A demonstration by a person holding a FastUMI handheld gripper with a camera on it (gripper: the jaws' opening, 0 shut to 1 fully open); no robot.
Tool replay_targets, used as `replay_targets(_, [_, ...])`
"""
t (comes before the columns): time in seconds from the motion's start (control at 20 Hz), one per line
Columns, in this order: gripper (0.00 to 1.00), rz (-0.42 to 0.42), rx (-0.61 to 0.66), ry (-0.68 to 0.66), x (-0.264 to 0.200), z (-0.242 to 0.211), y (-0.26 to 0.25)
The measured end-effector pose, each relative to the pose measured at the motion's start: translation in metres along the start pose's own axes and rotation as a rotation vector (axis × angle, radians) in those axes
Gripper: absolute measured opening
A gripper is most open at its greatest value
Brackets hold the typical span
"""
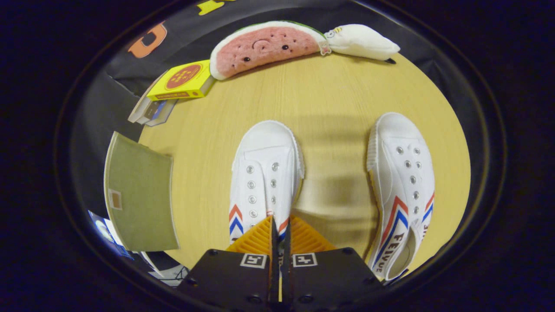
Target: Open the storage box then place both shoes into the box .Put the left shoe in first, then the right shoe, with the right side of both shoes facing outward in a uniform manner.
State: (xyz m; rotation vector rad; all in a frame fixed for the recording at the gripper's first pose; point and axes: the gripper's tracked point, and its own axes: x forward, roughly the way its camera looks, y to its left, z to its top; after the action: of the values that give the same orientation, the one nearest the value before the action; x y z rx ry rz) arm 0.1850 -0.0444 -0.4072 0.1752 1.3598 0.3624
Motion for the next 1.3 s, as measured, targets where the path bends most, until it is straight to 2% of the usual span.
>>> replay_targets(0.2, [0.06,0.06,0.063,-0.012,-0.016,-0.009,0.02])
replay_targets(0.4, [0.06,0.106,0.096,-0.067,-0.06,-0.011,0.061])
replay_targets(0.55, [0.06,0.106,0.085,-0.119,-0.101,-0.011,0.107])
replay_targets(0.85, [0.06,0.162,0.09,-0.174,-0.162,-0.009,0.232])
replay_targets(1.05, [0.06,0.166,0.052,-0.192,-0.156,-0.009,0.317])
replay_targets(1.3, [0.06,0.15,0.051,-0.15,-0.105,-0.028,0.383])
